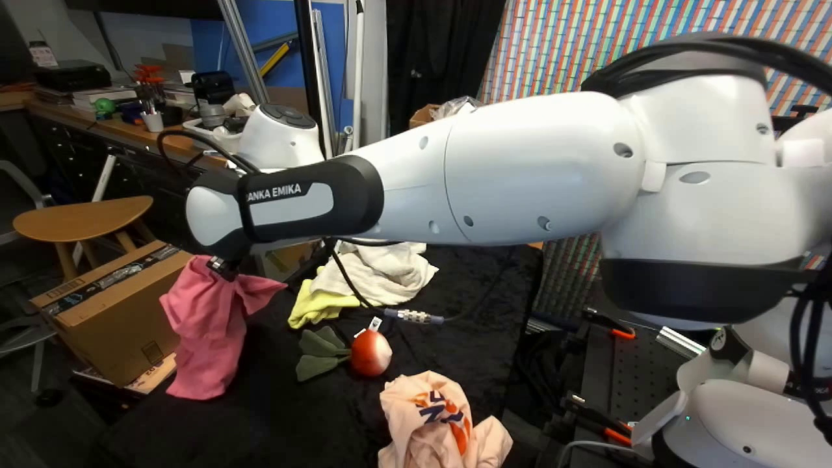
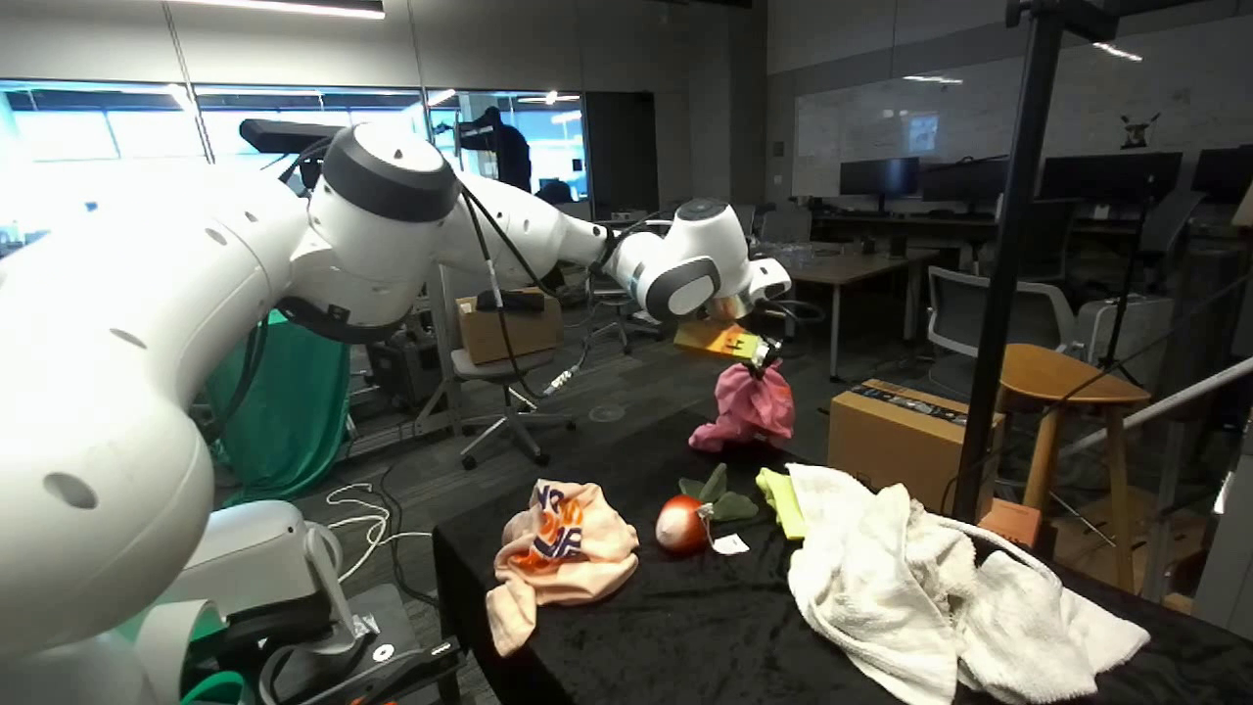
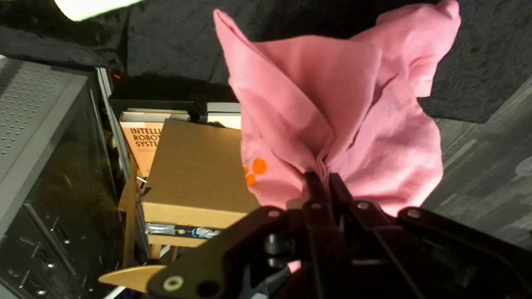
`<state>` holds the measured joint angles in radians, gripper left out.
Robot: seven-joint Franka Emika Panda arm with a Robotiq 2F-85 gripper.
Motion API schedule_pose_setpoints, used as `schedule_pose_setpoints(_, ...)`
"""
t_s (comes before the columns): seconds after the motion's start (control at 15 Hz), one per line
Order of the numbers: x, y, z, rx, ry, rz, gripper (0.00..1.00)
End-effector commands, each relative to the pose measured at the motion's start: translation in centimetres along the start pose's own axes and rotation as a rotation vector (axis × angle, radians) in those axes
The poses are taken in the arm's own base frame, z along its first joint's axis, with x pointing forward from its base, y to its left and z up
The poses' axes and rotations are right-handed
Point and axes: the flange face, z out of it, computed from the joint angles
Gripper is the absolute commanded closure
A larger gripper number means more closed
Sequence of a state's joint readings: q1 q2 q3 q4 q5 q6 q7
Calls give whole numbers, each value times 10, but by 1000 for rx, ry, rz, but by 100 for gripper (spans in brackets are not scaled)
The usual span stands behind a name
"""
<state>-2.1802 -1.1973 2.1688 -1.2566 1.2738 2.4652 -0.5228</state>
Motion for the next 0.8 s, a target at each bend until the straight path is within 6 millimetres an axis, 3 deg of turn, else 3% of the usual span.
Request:
schedule_pose_setpoints(0.0,-29,24,-36,-10,64,110,96)
schedule_pose_setpoints(0.33,-76,61,-80,-76,158,292,96)
schedule_pose_setpoints(0.73,-141,104,-160,-223,248,464,96)
